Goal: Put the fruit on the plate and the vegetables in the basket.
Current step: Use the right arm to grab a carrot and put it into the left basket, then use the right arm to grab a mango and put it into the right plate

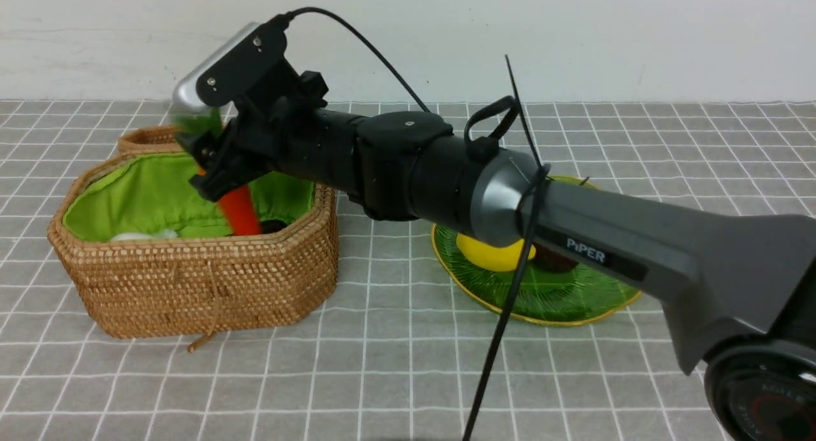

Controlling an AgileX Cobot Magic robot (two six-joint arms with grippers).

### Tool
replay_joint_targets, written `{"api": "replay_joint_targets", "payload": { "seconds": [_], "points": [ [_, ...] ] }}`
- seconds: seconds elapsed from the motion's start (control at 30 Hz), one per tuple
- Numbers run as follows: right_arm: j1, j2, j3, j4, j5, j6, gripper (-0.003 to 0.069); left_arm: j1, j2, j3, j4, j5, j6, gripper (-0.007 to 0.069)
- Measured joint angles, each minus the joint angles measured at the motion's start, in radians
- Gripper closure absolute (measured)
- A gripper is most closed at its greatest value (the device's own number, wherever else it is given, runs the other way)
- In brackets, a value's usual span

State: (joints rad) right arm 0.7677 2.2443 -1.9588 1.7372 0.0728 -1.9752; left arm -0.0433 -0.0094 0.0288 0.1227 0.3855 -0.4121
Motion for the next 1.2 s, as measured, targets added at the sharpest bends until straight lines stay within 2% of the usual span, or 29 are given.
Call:
{"api": "replay_joint_targets", "payload": {
  "seconds": [0.07,0.2,0.33,0.43,0.47,0.5,0.57,0.6,0.63,0.67,0.7,0.73,0.8,0.87,0.97,1.2],
  "points": [
    [0.000,-0.011,0.000,0.001,0.011,0.052,-0.0015,0.000,0.000,0.000,0.000,0.000,0.000,0.0588],
    [-0.001,-0.064,0.000,-0.005,0.117,0.216,0.0004,0.000,0.000,0.000,0.000,0.000,0.000,0.0585],
    [-0.014,-0.168,0.000,-0.196,0.412,0.431,0.0053,0.000,0.000,0.000,0.000,0.000,0.000,0.0582],
    [-0.018,-0.287,-0.005,-0.532,0.788,0.662,0.0079,0.000,0.000,0.000,0.000,0.000,0.000,0.0575],
    [-0.018,-0.287,-0.005,-0.555,0.788,0.678,0.0079,0.000,0.000,0.000,0.000,0.000,0.000,0.0575],
    [-0.016,-0.318,-0.006,-0.668,0.867,0.764,0.0078,0.000,0.000,0.000,0.000,0.000,0.000,0.0574],
    [-0.013,-0.383,-0.003,-0.935,0.986,1.018,0.0065,0.000,0.000,0.000,0.000,0.000,0.000,0.0573],
    [-0.013,-0.416,0.010,-1.058,1.003,1.152,0.0053,0.000,0.000,0.000,0.000,0.000,0.000,0.0571],
    [-0.013,-0.441,0.030,-1.138,1.006,1.215,0.0045,0.000,0.000,0.000,0.000,0.000,0.000,0.0570],
    [-0.014,-0.474,0.077,-1.230,0.999,1.336,0.0035,0.000,0.000,0.000,0.000,0.000,0.000,0.0568],
    [-0.015,-0.487,0.086,-1.264,0.997,1.355,0.0032,0.000,0.000,0.000,0.000,0.000,0.000,0.0568],
    [-0.019,-0.534,0.167,-1.366,0.968,1.497,0.0022,0.000,0.000,0.000,0.000,0.000,0.000,0.0566],
    [-0.021,-0.594,0.323,-1.463,0.910,1.646,0.0016,0.000,0.000,0.000,0.000,0.000,0.000,0.0564],
    [-0.021,-0.621,0.464,-1.484,0.883,1.755,0.0015,0.000,0.000,0.000,0.000,0.000,0.000,0.0564],
    [-0.020,-0.614,0.619,-1.473,0.875,1.832,0.0015,0.000,0.000,0.000,0.000,0.000,0.000,0.0559],
    [-0.019,-0.520,0.807,-1.384,0.836,1.862,0.0015,0.000,0.000,0.000,0.000,0.000,0.000,0.0551]
  ]
}}
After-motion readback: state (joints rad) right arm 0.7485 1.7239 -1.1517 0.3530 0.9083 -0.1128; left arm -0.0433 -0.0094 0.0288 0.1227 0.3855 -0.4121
